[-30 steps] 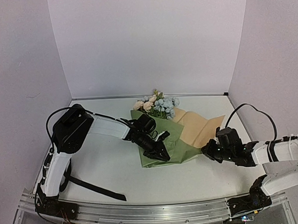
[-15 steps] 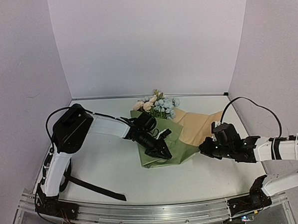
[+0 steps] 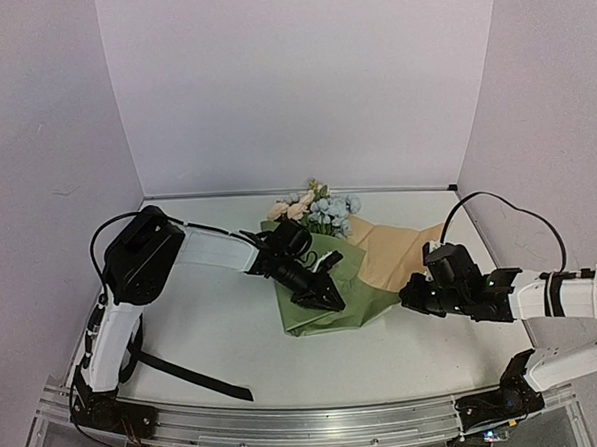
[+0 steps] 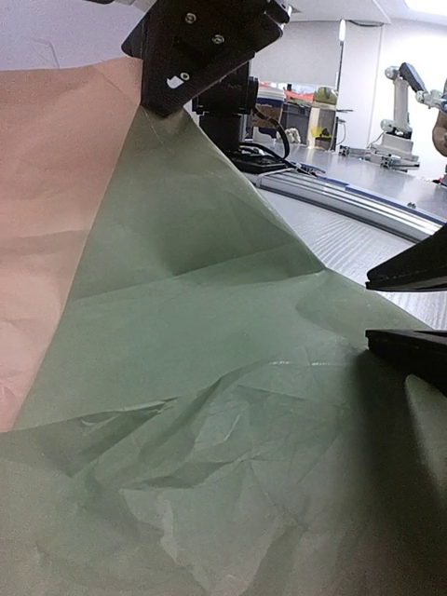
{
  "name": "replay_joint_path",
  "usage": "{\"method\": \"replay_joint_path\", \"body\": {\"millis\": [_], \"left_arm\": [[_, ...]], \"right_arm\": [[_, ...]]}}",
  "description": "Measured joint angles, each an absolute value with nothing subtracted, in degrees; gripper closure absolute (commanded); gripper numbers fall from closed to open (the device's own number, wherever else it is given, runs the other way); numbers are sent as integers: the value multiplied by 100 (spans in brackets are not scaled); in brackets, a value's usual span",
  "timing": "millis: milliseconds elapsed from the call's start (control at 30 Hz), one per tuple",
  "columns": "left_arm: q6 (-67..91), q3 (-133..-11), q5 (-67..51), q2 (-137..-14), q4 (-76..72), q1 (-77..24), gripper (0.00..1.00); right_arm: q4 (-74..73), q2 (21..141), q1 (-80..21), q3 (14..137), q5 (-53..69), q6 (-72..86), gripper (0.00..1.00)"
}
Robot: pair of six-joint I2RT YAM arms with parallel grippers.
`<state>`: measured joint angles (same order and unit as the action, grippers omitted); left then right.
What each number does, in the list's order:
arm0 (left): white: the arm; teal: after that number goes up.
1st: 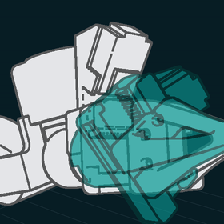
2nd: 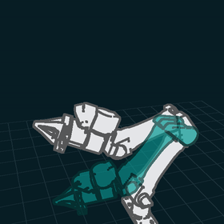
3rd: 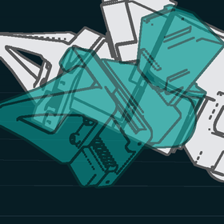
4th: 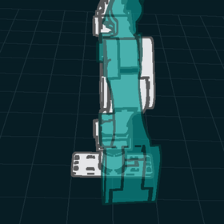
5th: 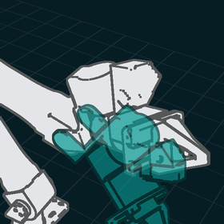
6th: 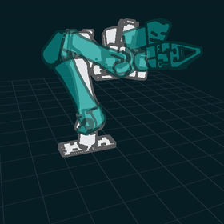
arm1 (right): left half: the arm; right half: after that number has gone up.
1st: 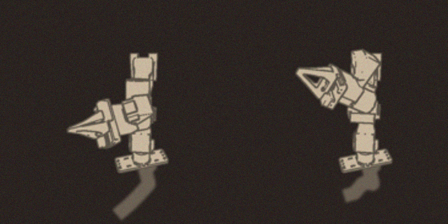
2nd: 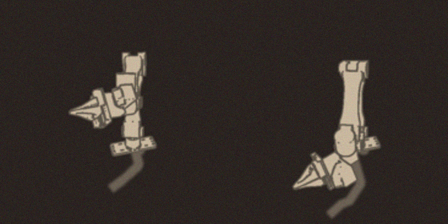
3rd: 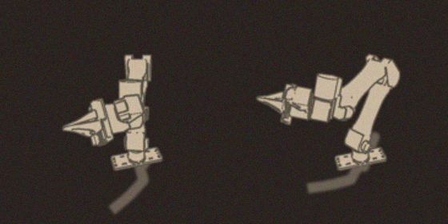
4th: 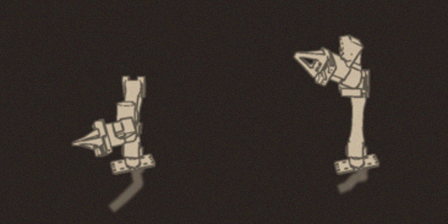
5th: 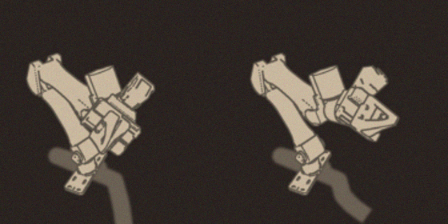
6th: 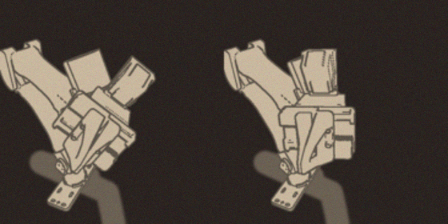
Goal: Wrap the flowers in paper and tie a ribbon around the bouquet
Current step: Press the fold line on the 2/3-folded wrapping paper.
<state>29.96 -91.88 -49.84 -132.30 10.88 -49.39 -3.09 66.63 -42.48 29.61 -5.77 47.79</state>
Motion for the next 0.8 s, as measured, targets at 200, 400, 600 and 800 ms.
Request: {"method": "replay_joint_path", "body": {"millis": [200, 400, 600, 800], "left_arm": [[2984, -9059, -4983, -12975, 1020, -4939, 83], [3009, -8402, -4842, -12247, 857, -4869, 79], [3305, -7133, -3802, -10925, 733, -4366, 78], [3485, -6400, -2821, -10502, 751, -3734, 81]], "right_arm": [[-355, 6770, -4248, 2961, -633, 4808, 100], [-445, 6845, -4248, 2961, -683, 4881, 100], [-458, 6871, -4248, 2961, -683, 4907, 100], [-458, 7009, -4248, 2961, -662, 4912, 100]]}}
